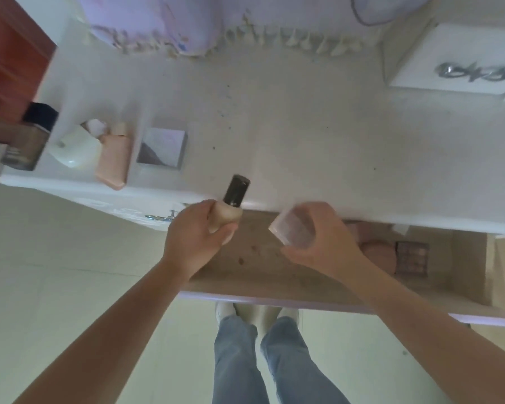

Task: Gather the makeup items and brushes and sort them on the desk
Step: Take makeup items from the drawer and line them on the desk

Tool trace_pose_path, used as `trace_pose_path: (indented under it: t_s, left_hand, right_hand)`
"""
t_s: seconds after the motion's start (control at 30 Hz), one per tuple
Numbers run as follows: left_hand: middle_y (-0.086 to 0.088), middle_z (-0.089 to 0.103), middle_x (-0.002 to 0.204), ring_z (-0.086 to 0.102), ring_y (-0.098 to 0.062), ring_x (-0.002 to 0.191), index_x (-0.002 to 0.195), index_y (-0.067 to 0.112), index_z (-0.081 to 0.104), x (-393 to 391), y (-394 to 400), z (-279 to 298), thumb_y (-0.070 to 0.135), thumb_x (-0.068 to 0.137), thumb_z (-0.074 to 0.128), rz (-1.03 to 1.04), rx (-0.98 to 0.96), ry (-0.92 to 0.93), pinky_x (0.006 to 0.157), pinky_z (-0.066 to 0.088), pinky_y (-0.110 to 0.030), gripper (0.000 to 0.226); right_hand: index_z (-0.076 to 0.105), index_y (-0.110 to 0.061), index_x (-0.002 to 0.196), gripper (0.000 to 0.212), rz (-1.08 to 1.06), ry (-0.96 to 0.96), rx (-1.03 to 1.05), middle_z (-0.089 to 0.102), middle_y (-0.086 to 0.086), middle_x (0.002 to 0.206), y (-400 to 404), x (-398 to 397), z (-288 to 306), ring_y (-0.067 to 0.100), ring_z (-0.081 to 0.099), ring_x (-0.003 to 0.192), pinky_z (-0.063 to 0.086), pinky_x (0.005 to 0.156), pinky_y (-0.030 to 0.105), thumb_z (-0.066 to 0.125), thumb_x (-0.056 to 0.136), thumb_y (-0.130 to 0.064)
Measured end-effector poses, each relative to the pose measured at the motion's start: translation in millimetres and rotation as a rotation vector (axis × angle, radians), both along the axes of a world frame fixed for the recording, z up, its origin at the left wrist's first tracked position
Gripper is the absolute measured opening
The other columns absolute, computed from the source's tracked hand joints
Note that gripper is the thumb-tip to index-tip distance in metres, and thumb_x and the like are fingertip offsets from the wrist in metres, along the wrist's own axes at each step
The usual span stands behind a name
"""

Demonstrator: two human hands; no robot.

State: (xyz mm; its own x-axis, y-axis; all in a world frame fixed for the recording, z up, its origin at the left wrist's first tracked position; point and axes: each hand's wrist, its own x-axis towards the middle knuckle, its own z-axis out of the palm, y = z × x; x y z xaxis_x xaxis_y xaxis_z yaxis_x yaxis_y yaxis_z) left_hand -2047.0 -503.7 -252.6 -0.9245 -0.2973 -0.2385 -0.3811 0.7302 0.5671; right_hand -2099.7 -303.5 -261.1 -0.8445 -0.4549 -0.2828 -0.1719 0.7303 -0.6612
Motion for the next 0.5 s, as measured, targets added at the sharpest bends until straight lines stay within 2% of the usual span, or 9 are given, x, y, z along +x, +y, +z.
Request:
trace_pose_path:
  t_s: [0.07, 0.13, 0.17, 0.3, 0.5]
  left_hand:
    - [0.003, 0.056, 0.085, 0.05, -0.015, 0.081, 0.095, 0.009, 0.06, -16, -17, 14, 0.026, 0.082, 0.061, 0.066, -0.029, 0.006, 0.074, 0.034, -0.022, 0.021]
    - [-0.003, 0.058, 0.085, 0.054, -0.02, 0.083, 0.082, 0.01, 0.055, -37, -32, 19, 0.024, 0.086, 0.056, 0.082, -0.1, -0.048, 0.074, 0.034, -0.021, 0.015]
    - [-0.006, 0.061, 0.087, 0.058, -0.023, 0.087, 0.08, 0.009, 0.055, -47, -38, 21, 0.025, 0.087, 0.054, 0.072, -0.14, -0.082, 0.074, 0.034, -0.021, 0.018]
    - [-0.011, 0.063, 0.095, 0.061, -0.027, 0.095, 0.104, 0.001, 0.059, -80, -52, 16, 0.034, 0.09, 0.052, 0.025, -0.192, -0.204, 0.071, 0.04, -0.026, 0.036]
    - [-0.007, 0.05, 0.08, 0.048, -0.022, 0.075, 0.102, -0.002, 0.059, -95, -63, 8, 0.028, 0.09, 0.049, 0.06, -0.157, -0.279, 0.068, 0.037, -0.026, 0.034]
  right_hand:
    - [0.054, -0.002, 0.113, 0.061, 0.05, 0.185, -0.014, 0.054, 0.01, 0.11, -27, -24, 10, 0.019, 0.048, 0.097, 0.031, 0.085, 0.019, 0.076, 0.062, -0.028]
    - [0.051, -0.002, 0.12, 0.064, 0.105, 0.266, 0.053, 0.05, 0.015, 0.123, -53, -51, 15, 0.029, 0.046, 0.112, 0.033, 0.095, 0.028, 0.075, 0.066, -0.027]
    - [0.048, -0.005, 0.126, 0.065, 0.142, 0.27, 0.101, 0.045, 0.014, 0.131, -64, -63, 16, 0.029, 0.041, 0.121, 0.031, 0.1, 0.03, 0.073, 0.07, -0.026]
    - [0.035, -0.02, 0.137, 0.067, 0.307, 0.272, 0.307, 0.031, 0.003, 0.144, -92, -94, 8, 0.024, 0.027, 0.132, 0.024, 0.107, 0.032, 0.064, 0.077, -0.029]
    - [0.031, -0.025, 0.139, 0.069, 0.444, 0.161, 0.374, 0.028, -0.001, 0.147, -114, -104, 9, 0.025, 0.024, 0.133, 0.024, 0.107, 0.036, 0.065, 0.079, -0.027]
